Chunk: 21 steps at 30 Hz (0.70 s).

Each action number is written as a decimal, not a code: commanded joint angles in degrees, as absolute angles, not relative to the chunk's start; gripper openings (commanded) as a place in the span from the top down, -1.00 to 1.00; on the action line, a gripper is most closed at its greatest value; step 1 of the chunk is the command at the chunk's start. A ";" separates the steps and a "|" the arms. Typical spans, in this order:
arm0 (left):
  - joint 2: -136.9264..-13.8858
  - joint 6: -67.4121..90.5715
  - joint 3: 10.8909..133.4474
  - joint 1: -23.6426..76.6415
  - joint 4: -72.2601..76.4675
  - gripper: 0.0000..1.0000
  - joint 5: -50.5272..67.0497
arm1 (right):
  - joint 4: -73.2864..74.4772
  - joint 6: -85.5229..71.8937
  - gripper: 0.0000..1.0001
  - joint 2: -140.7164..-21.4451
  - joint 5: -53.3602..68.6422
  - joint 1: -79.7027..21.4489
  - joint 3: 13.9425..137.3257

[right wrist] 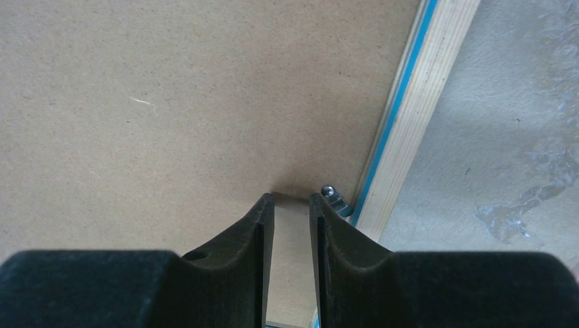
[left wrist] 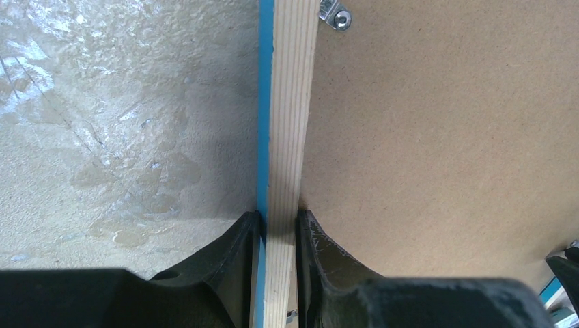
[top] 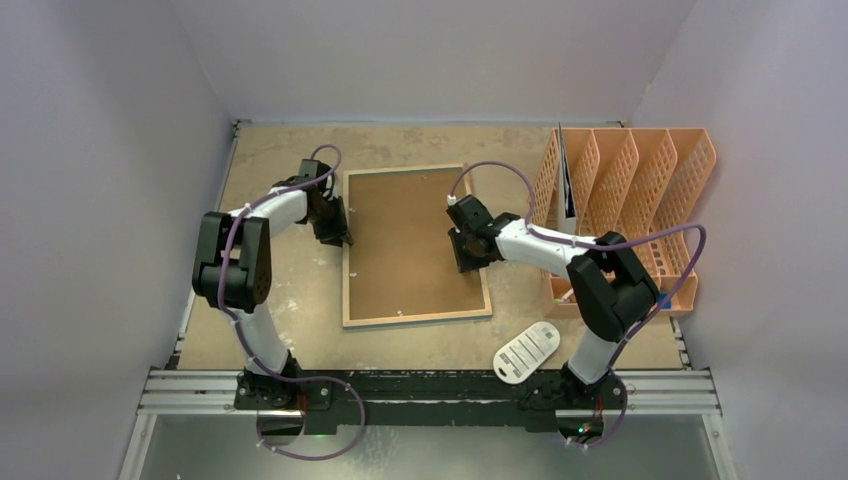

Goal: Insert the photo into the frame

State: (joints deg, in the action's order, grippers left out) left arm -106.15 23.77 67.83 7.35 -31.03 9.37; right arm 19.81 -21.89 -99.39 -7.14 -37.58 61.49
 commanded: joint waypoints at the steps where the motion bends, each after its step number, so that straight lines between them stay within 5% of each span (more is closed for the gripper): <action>1: -110.77 20.21 66.43 5.89 -33.14 0.66 -2.40 | 26.71 -21.78 0.41 -99.56 -9.05 -37.34 61.43; 21: -111.25 18.13 65.83 5.96 -32.35 0.69 -1.51 | 22.18 -18.69 0.49 -98.61 -19.81 -36.83 61.70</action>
